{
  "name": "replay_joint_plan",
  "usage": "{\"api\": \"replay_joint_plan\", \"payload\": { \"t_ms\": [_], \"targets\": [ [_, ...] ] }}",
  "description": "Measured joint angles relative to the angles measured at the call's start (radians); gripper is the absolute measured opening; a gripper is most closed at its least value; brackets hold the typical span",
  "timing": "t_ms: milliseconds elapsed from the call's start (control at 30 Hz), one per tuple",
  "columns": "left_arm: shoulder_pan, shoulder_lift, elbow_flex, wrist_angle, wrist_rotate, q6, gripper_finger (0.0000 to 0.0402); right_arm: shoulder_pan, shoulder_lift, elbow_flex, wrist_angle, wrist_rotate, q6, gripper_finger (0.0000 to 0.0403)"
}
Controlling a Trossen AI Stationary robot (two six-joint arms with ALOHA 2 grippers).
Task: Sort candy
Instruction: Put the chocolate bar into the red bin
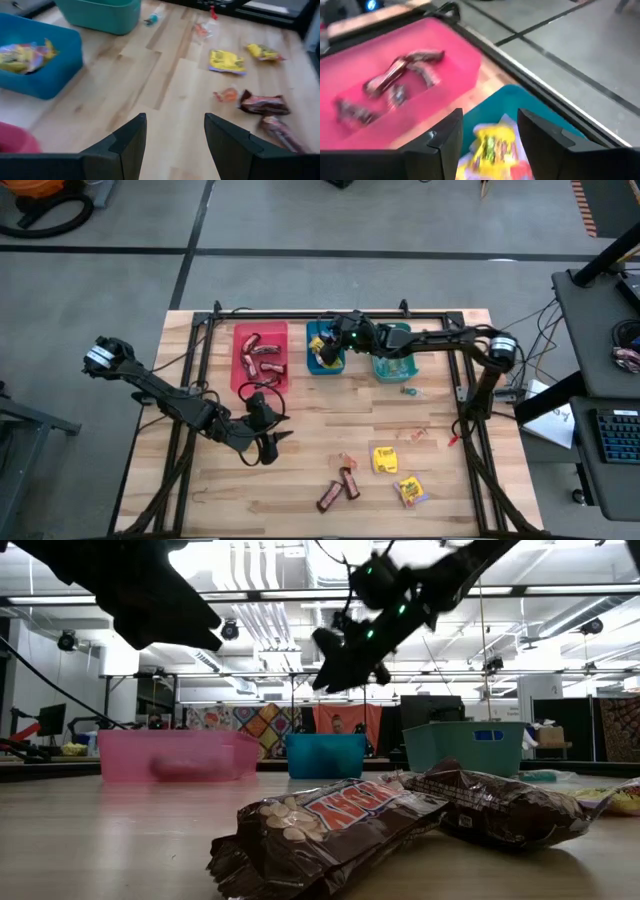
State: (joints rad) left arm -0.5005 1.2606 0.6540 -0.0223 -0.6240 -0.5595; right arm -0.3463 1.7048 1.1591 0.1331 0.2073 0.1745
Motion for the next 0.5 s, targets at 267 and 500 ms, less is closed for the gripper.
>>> {"api": "replay_joint_plan", "payload": {
  "t_ms": [267, 500],
  "targets": [
    [-0.004, 0.091, 0.013, 0.126, 0.073, -0.009, 0.0183, 0.134, -0.234, 0.0, -0.388, -0.084, -0.037, 0.0174],
    [-0.028, 0.229, 0.14, 0.027, 0.163, 0.091, 0.0183, 0.356, -0.391, 0.0, -0.685, -0.08, 0.119, 0.0158]
  ]
}}
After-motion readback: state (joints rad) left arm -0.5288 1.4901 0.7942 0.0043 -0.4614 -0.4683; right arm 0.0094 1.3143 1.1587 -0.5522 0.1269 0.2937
